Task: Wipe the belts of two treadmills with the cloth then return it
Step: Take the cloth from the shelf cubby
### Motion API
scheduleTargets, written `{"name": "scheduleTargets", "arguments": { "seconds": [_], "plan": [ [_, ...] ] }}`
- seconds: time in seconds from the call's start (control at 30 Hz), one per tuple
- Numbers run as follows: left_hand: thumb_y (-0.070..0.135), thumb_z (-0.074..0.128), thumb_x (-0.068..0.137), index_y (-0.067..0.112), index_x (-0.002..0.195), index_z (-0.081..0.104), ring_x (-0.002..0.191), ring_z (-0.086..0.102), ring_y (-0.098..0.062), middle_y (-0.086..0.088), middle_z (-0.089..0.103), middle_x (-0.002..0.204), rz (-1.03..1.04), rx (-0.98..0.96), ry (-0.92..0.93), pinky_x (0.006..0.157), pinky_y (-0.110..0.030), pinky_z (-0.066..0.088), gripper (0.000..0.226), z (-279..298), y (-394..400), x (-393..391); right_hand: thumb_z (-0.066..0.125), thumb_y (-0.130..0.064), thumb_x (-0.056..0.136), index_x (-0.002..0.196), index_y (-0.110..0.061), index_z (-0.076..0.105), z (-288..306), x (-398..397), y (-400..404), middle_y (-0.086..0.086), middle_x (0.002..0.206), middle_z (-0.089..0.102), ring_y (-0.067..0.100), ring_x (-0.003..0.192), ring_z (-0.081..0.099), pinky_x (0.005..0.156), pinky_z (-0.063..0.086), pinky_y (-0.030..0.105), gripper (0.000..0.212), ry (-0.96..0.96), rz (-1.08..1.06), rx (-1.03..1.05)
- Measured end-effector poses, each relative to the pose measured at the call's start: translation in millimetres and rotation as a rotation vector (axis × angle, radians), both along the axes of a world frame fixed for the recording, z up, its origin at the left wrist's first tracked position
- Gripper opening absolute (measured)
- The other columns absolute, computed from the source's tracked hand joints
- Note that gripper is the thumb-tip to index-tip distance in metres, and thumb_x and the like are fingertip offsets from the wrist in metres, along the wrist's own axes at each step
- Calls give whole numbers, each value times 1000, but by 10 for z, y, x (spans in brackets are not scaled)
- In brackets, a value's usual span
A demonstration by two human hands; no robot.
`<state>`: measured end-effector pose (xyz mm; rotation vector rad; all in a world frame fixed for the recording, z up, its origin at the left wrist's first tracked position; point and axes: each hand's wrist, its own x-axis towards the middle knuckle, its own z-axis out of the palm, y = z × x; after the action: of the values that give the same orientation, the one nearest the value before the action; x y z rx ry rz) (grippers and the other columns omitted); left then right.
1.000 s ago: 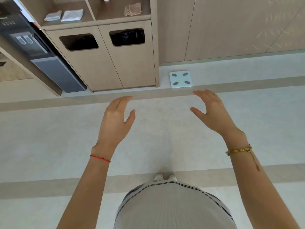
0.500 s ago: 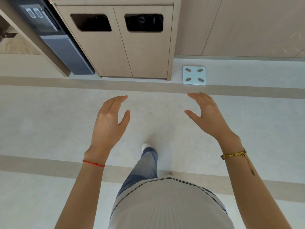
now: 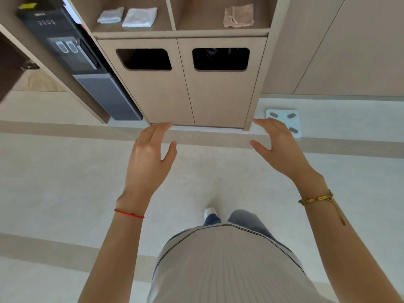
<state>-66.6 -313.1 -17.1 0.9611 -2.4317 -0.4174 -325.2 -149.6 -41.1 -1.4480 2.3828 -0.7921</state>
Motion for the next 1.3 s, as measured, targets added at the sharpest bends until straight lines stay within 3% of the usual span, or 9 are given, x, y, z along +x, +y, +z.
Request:
{"name": "scheduleTargets", "arguments": {
  "seconds": [0.23, 0.4, 0.57, 0.9, 1.3],
  "plan": [
    [20, 59, 96, 14, 136, 53, 125, 51, -19, -4, 59, 132, -13, 22, -30, 105, -26, 40, 41, 8, -947, -381, 64, -25, 95, 144, -14, 46, -35, -296, -875, 9, 145, 50, 28, 139, 38, 113, 27, 35, 53, -23, -22, 7],
    [20, 59, 97, 13, 137, 53, 126, 51, -19, -4, 58, 134, -31, 47, -31, 106, -24, 40, 41, -40, -1574, -872, 63, -27, 95, 145, -14, 45, -159, -747, -1470, 10, 146, 49, 29, 138, 39, 114, 31, 41, 55, -32, -44, 30],
    [19, 59, 97, 12, 137, 52, 126, 51, -21, -4, 58, 134, -62, 49, -15, 105, -37, 46, 42, -28, -2230, -1542, 64, -24, 95, 144, -12, 46, -193, -1403, -2097, 10, 142, 51, 28, 136, 41, 112, 32, 40, 54, -48, -63, -9],
    [15, 61, 95, 8, 134, 55, 120, 53, -26, -9, 61, 127, -47, -5, 25, 100, -45, 47, 40, 284, -3560, -3167, 64, -20, 94, 141, -11, 49, 200, -3025, -3490, 10, 135, 56, 28, 128, 46, 109, 38, 40, 51, 20, -57, -75],
    [18, 55, 97, 10, 135, 55, 119, 52, -27, -11, 60, 125, -140, 60, -66, 103, -44, 43, 39, -41, -4584, -4614, 63, -25, 95, 139, -16, 50, -148, -3915, -4311, 7, 135, 54, 26, 124, 47, 100, 40, 35, 47, -63, -164, 1]
  ]
}}
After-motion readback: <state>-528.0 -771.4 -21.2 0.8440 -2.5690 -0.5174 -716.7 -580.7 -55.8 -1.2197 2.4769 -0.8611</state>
